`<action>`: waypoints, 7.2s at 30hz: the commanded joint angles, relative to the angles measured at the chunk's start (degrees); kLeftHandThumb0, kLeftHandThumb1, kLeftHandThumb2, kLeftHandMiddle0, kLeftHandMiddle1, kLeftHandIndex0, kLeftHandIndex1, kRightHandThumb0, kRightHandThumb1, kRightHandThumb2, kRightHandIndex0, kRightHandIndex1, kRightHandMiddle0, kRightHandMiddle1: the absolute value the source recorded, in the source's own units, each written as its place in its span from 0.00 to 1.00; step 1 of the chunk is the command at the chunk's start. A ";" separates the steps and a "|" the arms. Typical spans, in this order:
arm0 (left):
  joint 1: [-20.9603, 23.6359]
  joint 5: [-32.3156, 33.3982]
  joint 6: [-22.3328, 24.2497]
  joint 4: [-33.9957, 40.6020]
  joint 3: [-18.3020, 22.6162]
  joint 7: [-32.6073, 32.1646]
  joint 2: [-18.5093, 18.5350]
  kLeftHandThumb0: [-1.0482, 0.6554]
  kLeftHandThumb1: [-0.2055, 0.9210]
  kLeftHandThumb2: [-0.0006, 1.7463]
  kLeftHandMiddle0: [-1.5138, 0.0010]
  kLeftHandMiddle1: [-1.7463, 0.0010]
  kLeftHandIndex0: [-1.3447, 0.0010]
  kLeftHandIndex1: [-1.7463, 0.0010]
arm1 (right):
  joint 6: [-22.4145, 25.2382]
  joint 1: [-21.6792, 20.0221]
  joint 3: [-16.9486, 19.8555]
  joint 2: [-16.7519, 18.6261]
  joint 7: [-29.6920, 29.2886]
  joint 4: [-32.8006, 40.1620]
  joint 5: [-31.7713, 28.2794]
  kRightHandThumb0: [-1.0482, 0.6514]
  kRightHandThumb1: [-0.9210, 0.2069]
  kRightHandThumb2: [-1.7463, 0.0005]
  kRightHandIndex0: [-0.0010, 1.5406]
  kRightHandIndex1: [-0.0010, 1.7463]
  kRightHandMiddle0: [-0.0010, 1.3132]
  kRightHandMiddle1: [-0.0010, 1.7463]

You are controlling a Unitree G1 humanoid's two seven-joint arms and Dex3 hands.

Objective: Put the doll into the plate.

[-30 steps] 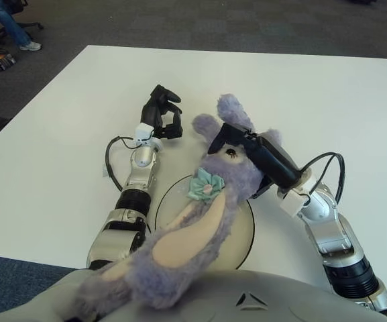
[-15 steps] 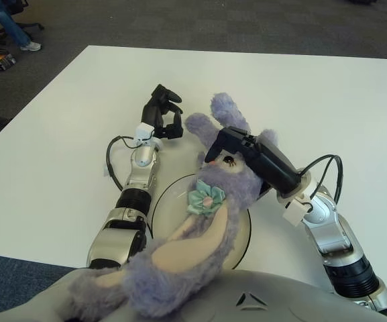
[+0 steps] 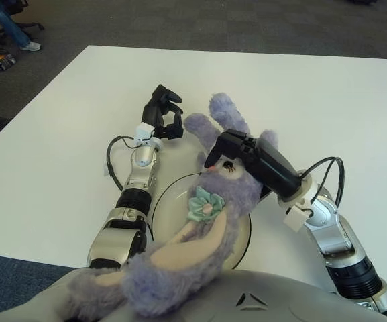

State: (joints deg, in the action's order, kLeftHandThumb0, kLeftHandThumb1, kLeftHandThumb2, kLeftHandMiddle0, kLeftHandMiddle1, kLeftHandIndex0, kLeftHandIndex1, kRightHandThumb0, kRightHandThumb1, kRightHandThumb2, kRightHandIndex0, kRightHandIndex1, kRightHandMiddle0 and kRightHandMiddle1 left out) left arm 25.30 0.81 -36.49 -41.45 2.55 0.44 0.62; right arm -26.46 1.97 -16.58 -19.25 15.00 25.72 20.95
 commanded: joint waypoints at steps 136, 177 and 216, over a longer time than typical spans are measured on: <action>-6.31 -0.41 3.23 0.63 -1.54 2.12 -2.85 0.61 0.48 0.75 0.68 0.00 0.65 0.00 | -22.17 -17.44 -4.12 -2.83 -0.50 -0.76 15.62 0.62 0.43 0.33 0.28 0.98 0.31 1.00; -6.20 -0.34 5.44 1.82 -1.32 2.41 -2.32 0.61 0.50 0.74 0.69 0.00 0.66 0.00 | -14.05 -8.39 -1.88 0.85 -4.17 4.99 22.84 0.88 0.53 0.25 0.39 1.00 0.00 0.38; -4.82 -0.18 6.84 0.86 -1.27 1.59 -3.56 0.61 0.48 0.75 0.68 0.00 0.65 0.00 | -2.64 -8.90 1.88 -4.11 5.59 6.46 6.89 0.90 0.57 0.22 0.41 1.00 0.00 0.13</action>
State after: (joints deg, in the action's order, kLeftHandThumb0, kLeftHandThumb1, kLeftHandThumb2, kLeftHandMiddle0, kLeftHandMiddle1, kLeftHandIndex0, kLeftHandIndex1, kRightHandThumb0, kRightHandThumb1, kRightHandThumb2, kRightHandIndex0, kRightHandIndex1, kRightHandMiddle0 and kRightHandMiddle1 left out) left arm 24.12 1.19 -29.89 -37.46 1.64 2.61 -1.98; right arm -29.39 -5.66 -16.17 -22.23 20.06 32.16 29.82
